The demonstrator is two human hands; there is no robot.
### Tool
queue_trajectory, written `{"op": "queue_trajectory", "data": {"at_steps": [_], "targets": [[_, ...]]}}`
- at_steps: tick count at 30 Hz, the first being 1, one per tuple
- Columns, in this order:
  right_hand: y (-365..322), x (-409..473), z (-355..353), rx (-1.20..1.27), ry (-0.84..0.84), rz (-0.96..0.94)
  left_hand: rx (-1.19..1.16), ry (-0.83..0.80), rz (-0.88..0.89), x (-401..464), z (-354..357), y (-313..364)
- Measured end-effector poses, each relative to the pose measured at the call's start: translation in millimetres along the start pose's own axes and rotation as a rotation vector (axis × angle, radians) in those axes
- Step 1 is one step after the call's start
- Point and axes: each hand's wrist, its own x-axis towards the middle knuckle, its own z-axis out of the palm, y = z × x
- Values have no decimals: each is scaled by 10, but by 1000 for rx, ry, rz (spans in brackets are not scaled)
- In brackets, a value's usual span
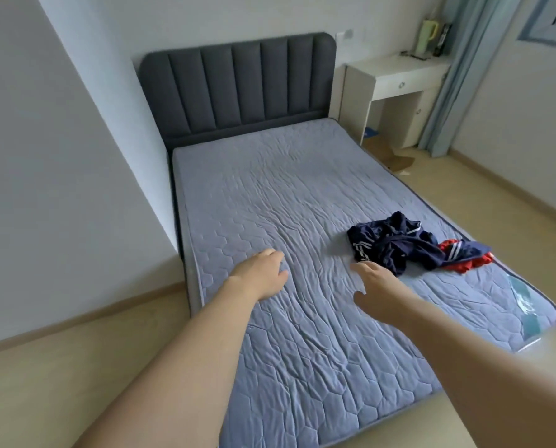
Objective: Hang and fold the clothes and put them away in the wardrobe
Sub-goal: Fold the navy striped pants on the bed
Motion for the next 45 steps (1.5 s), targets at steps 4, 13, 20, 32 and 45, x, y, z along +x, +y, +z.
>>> {"op": "queue_trajectory", "data": {"at_steps": [4, 13, 20, 32, 45], "targets": [[975, 148, -204, -4, -26, 26, 14, -53, 29, 495, 128, 806], [2775, 741, -703, 14, -139, 21, -82, -69, -130, 1564, 386, 2046], [3850, 1719, -717, 16, -183, -33, -153, -92, -160, 2789, 932, 2683], [6097, 4062, -64, 1, -179, 42, -311, -136, -304, 5433, 2423, 3512], [6972, 5634, 1799, -216, -66, 149, -321, -139, -330, 7119, 4476, 3122]]}}
